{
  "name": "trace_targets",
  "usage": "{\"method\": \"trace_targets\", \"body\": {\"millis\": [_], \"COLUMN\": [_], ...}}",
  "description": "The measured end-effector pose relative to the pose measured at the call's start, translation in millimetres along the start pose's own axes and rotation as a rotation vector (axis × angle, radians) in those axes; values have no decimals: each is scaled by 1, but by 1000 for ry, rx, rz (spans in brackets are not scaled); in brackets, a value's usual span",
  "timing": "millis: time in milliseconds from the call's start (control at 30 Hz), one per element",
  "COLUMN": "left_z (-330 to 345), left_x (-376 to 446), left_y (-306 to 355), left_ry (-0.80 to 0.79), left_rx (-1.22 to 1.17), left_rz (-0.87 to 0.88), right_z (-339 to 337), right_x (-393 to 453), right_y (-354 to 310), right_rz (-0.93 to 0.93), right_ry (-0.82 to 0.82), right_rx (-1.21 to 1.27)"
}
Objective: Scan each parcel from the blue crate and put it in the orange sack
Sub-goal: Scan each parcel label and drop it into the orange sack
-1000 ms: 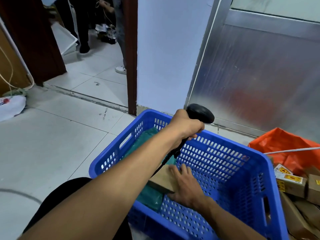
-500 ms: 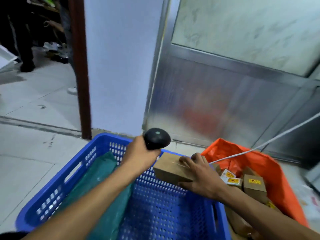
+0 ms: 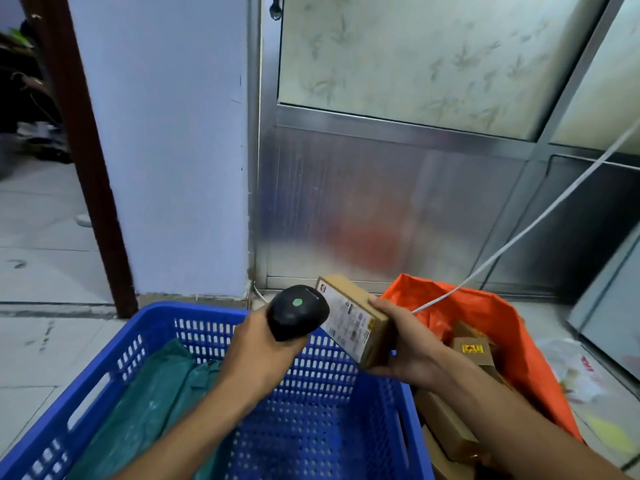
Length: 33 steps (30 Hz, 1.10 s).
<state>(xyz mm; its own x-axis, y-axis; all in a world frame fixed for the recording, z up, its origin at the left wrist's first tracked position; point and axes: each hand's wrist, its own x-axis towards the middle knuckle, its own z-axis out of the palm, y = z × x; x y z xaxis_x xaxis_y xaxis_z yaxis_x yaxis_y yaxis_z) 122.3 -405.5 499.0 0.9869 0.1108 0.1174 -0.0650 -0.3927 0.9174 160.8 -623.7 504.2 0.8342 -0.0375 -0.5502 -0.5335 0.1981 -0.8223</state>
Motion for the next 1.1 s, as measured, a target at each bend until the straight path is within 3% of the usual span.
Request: {"method": "trace_targets", "body": {"millis": [467, 600, 1100], "left_z": [10, 11, 14], "left_x": [-12, -19, -25], "left_y": [-3, 0, 4], "left_ry": [-58, -127, -142], "left_rx": [-62, -24, 16], "left_rz": [-64, -103, -192], "right_z": [-38, -40, -48], "right_x": [24, 28, 30], "right_y": [-2, -3, -2], "right_rz": [98, 94, 73], "right_ry": [-18, -29, -32], "right_rx": [75, 76, 38]}}
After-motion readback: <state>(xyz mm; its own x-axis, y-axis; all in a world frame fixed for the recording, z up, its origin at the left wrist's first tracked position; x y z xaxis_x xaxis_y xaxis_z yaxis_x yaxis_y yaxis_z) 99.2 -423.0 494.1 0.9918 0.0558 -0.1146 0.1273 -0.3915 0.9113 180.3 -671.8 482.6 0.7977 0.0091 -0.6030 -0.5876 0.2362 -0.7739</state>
